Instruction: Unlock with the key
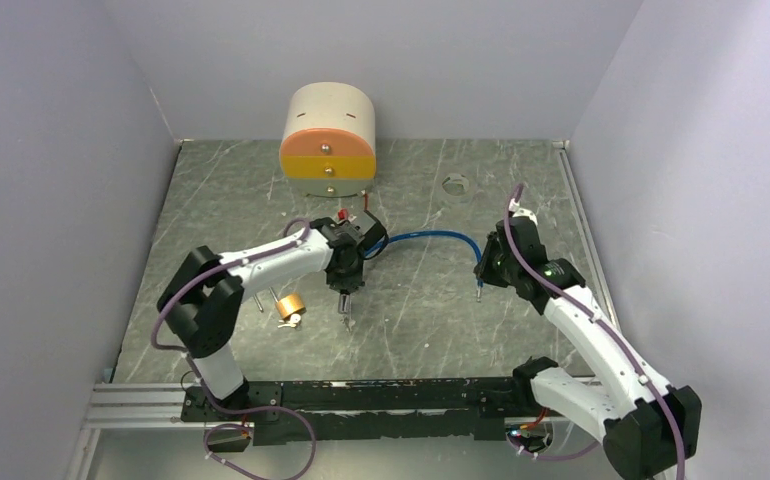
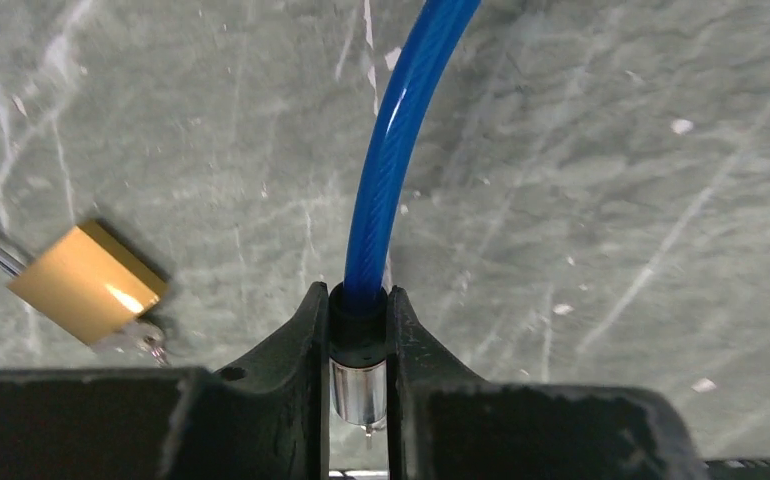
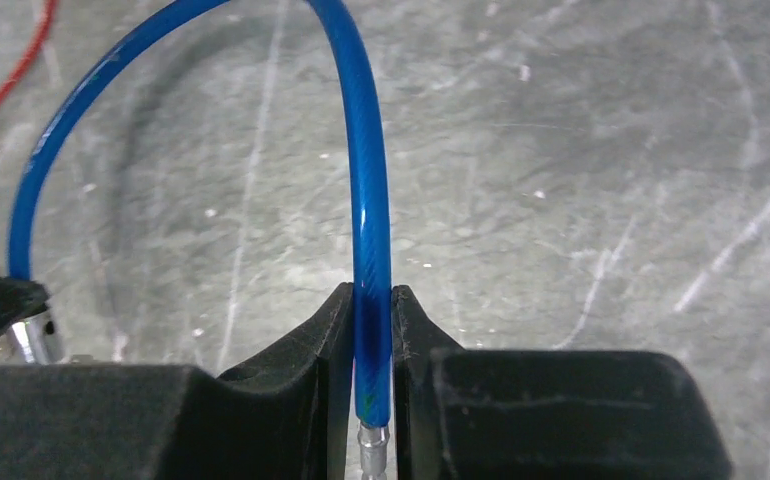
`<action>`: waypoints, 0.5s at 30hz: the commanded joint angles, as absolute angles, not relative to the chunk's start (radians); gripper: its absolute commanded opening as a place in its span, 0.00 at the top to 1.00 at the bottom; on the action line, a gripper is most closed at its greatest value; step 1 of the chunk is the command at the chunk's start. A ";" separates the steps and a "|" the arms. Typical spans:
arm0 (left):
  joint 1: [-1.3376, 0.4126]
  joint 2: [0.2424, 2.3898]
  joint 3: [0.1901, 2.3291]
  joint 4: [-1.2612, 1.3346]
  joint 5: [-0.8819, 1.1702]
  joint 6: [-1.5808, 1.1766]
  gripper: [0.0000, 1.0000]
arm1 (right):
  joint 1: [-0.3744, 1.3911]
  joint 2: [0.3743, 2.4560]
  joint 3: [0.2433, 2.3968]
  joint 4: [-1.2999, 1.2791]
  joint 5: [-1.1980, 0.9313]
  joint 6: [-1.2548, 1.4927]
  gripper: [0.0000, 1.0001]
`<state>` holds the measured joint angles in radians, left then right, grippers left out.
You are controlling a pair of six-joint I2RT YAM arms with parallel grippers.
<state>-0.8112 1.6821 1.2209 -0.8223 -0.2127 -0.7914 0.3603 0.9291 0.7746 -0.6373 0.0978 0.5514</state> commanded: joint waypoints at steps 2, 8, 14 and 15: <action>-0.800 1.761 1.294 -0.771 -0.298 -0.585 0.97 | 0.318 0.984 0.783 -0.662 0.243 0.530 0.81; -0.788 1.851 1.330 -0.737 -0.229 -0.522 0.98 | 0.249 0.984 0.760 -0.655 0.222 0.556 0.57; -0.773 1.878 1.336 -0.719 -0.207 -0.543 0.98 | 0.241 0.944 0.838 -0.688 0.242 0.590 0.33; -0.771 1.873 1.336 -0.711 -0.201 -0.544 0.97 | 0.241 0.934 0.854 -0.701 0.250 0.592 0.32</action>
<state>-0.7807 1.8812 1.2934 -0.7509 -0.2241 -0.5591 0.2455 0.9787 0.7662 -0.6765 0.2058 0.5701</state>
